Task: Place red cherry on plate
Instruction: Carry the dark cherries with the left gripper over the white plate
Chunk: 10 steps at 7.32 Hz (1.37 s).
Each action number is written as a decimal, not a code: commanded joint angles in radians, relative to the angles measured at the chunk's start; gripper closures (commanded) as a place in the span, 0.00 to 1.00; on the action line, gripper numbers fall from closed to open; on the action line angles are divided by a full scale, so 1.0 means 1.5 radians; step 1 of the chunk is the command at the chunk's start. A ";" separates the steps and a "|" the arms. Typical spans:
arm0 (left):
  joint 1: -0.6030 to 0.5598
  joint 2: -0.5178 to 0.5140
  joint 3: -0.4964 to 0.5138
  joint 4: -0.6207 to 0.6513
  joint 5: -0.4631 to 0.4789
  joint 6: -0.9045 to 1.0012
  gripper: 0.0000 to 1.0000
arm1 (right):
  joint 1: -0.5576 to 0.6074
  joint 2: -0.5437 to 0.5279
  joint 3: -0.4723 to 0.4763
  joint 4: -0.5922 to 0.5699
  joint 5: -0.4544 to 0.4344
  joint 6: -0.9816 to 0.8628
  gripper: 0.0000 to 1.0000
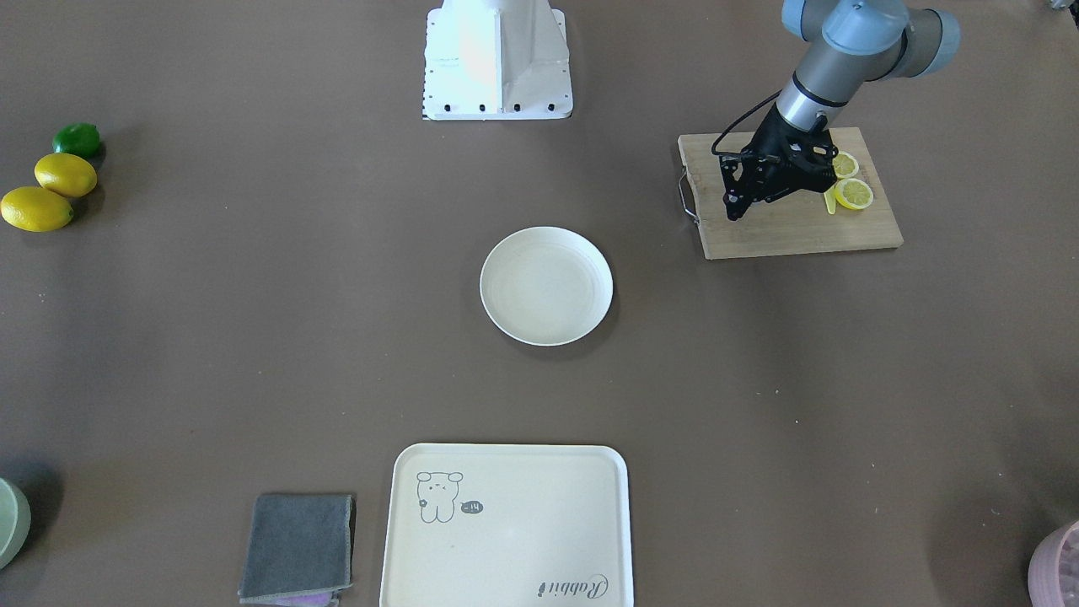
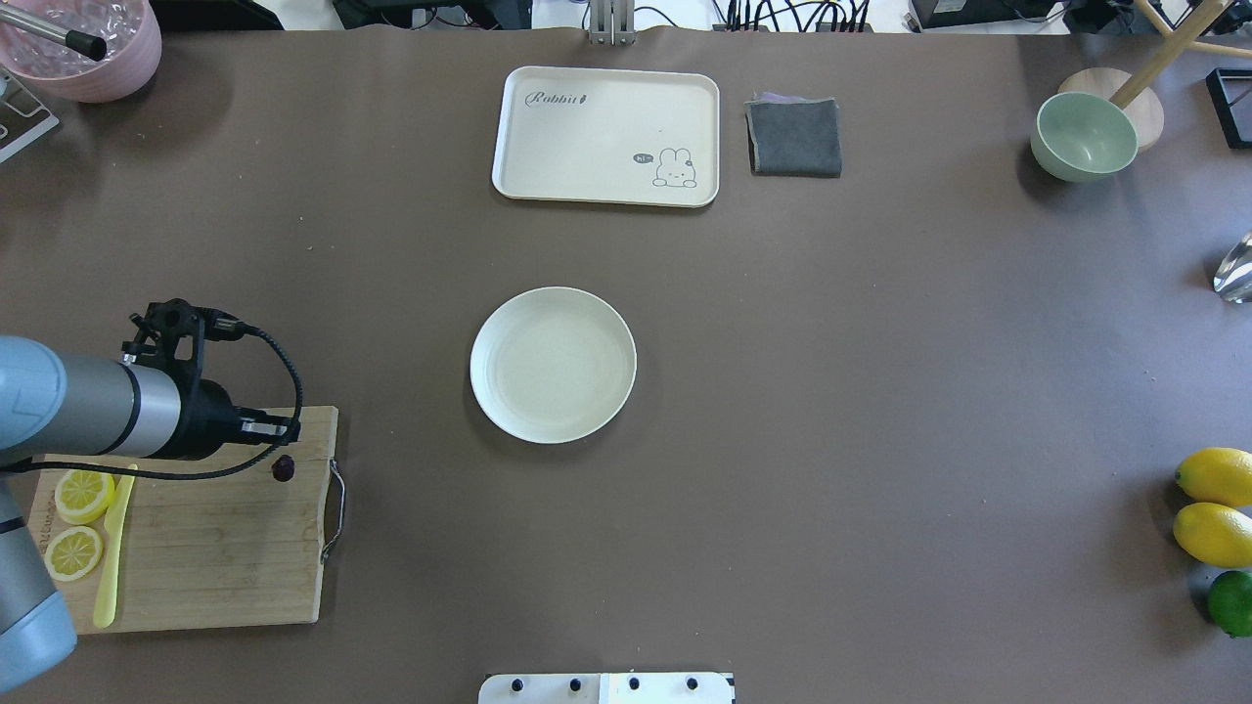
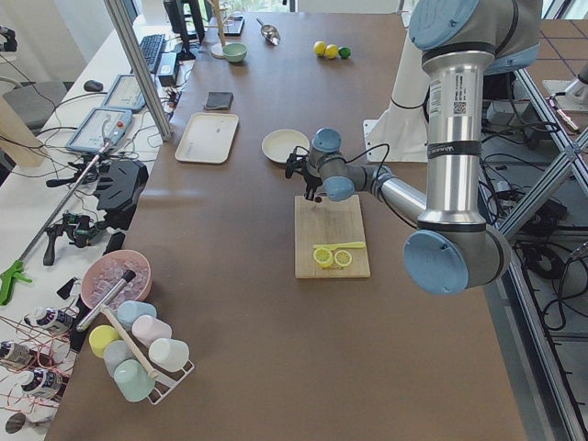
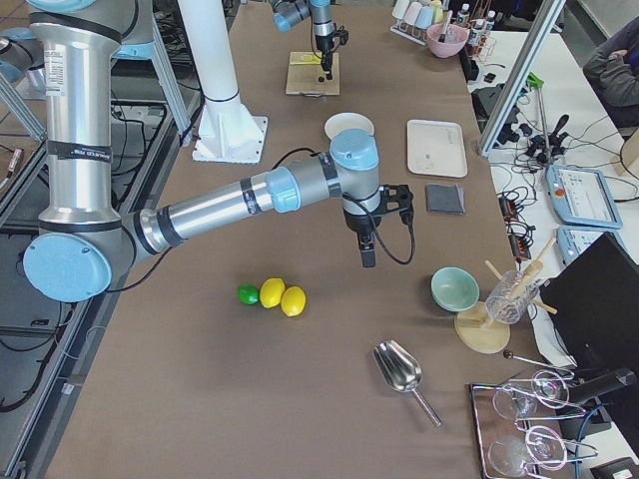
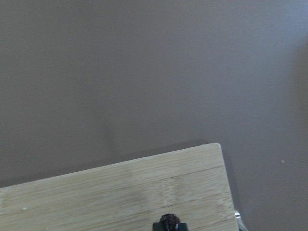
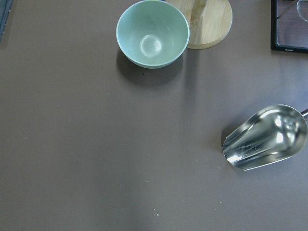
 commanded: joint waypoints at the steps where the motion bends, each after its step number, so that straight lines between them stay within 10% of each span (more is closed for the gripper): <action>1: 0.003 -0.131 0.052 0.014 0.000 -0.069 1.00 | 0.036 -0.054 -0.010 0.002 0.001 -0.095 0.00; 6: 0.008 -0.380 0.228 0.047 0.013 -0.156 1.00 | 0.046 -0.086 -0.019 0.002 -0.001 -0.106 0.00; 8: 0.010 -0.404 0.250 0.044 0.035 -0.179 0.03 | 0.047 -0.086 -0.032 0.002 -0.002 -0.106 0.00; 10: 0.003 -0.400 0.229 0.048 0.031 -0.179 0.02 | 0.048 -0.096 -0.033 0.002 0.001 -0.105 0.00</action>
